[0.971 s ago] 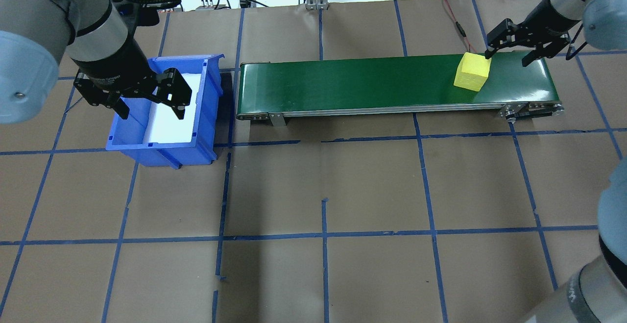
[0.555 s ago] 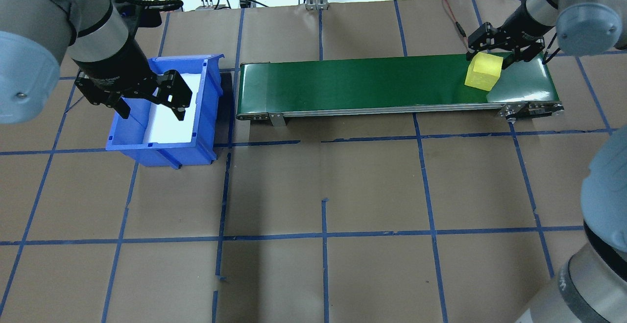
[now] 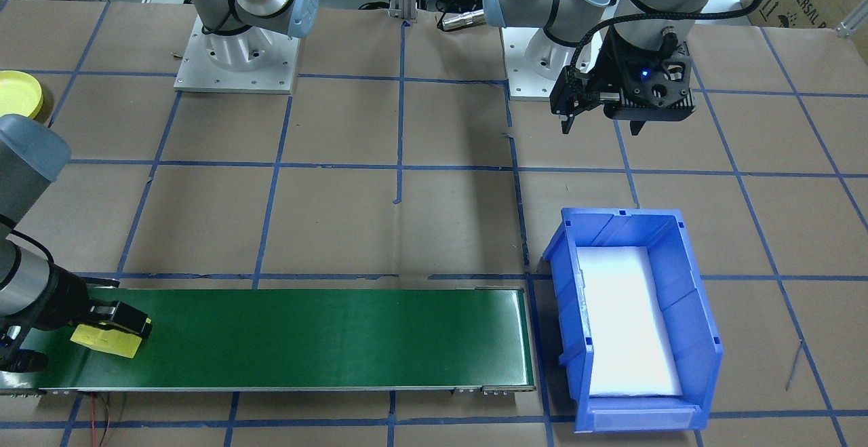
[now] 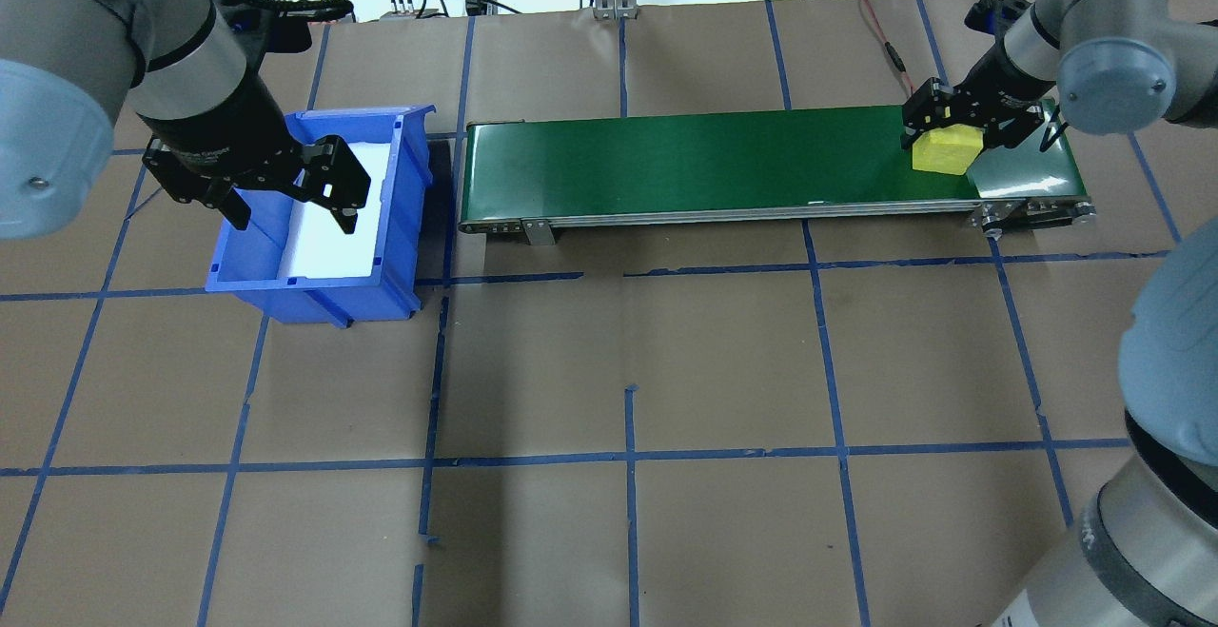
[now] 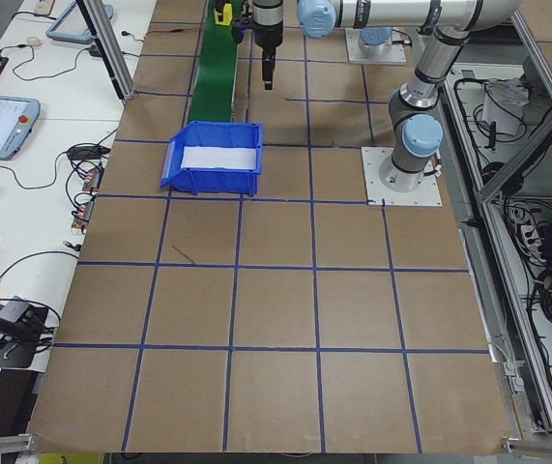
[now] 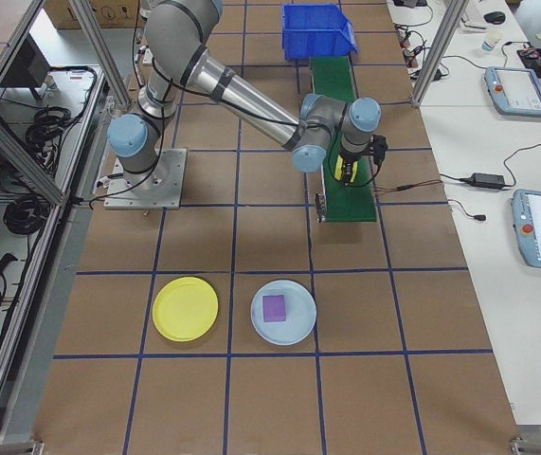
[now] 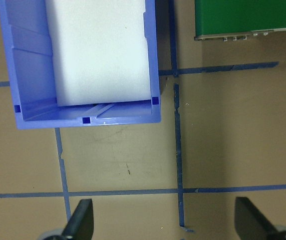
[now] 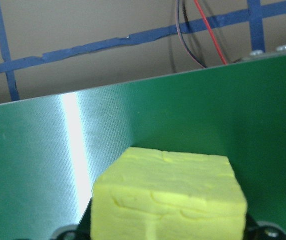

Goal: Move block left to right into plate

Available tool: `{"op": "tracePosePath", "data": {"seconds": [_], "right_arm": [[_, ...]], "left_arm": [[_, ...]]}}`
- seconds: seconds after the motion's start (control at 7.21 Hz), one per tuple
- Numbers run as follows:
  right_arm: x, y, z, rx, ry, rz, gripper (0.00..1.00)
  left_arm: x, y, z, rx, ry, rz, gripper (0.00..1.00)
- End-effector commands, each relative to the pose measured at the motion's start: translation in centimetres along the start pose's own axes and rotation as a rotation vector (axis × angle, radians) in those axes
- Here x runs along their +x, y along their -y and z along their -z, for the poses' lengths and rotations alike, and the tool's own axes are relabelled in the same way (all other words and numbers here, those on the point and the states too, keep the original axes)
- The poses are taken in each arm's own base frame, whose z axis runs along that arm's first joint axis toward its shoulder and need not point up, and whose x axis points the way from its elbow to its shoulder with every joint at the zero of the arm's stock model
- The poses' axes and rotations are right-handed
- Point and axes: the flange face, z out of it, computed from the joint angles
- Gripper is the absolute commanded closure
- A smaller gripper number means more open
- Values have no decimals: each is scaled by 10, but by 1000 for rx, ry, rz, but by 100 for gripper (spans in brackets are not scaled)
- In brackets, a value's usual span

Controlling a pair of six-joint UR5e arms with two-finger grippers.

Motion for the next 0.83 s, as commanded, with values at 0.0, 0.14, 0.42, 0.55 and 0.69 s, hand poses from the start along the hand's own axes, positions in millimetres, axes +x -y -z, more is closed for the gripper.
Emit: {"op": "tracePosePath", "data": {"seconds": [0.0,0.14,0.42,0.55,0.69], "right_arm": [[6,0,10,1,-74,40,60],[12,-1,31,15,-141,73,60],[73,-36,79,-40,-182,127,59],[138,-59,102,-55,-208,172,59],[211,-88,114,-64,-202,178,59]], "left_arm": [[0,0,0,1,0,1,0],[0,0,0,1,0,2,0],[2,0,0,1,-2,-2,0],[3,0,2,5,-1,-4,0],[3,0,3,6,-3,-4,0]]}}
